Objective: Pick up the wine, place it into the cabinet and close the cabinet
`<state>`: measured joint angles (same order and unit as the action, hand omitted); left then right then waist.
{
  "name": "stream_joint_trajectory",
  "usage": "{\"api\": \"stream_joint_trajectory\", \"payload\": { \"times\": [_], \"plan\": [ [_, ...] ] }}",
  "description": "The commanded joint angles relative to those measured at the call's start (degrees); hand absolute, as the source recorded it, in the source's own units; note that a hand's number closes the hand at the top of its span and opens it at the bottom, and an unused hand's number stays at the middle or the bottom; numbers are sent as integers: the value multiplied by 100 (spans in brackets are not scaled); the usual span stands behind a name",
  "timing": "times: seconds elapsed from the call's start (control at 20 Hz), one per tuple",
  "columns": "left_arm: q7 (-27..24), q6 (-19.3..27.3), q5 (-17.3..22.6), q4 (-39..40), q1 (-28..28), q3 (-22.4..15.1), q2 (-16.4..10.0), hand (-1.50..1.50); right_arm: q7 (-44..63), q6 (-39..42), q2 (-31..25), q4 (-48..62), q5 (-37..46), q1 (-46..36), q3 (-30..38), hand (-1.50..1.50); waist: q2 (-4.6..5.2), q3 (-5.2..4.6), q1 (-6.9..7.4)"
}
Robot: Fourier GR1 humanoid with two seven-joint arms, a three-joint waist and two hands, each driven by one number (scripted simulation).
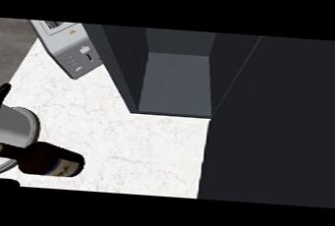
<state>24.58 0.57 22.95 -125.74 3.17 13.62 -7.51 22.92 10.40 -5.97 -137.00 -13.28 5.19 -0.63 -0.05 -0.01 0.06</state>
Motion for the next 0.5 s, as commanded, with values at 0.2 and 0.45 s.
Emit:
{"api": "stream_joint_trajectory", "payload": {
  "times": [0.2, 0.45],
  "plan": [
    [-411, -699, 553, 886, 50, 907, -419, -150, 141, -121, 297, -347, 329, 128, -410, -150, 1, -2, -9],
    [-918, -1203, 336, 846, 994, 843, -7, -150, 282, 42, -39, -50, -344, -188, 356, -150, -1, 0, 15]
  ]
}}
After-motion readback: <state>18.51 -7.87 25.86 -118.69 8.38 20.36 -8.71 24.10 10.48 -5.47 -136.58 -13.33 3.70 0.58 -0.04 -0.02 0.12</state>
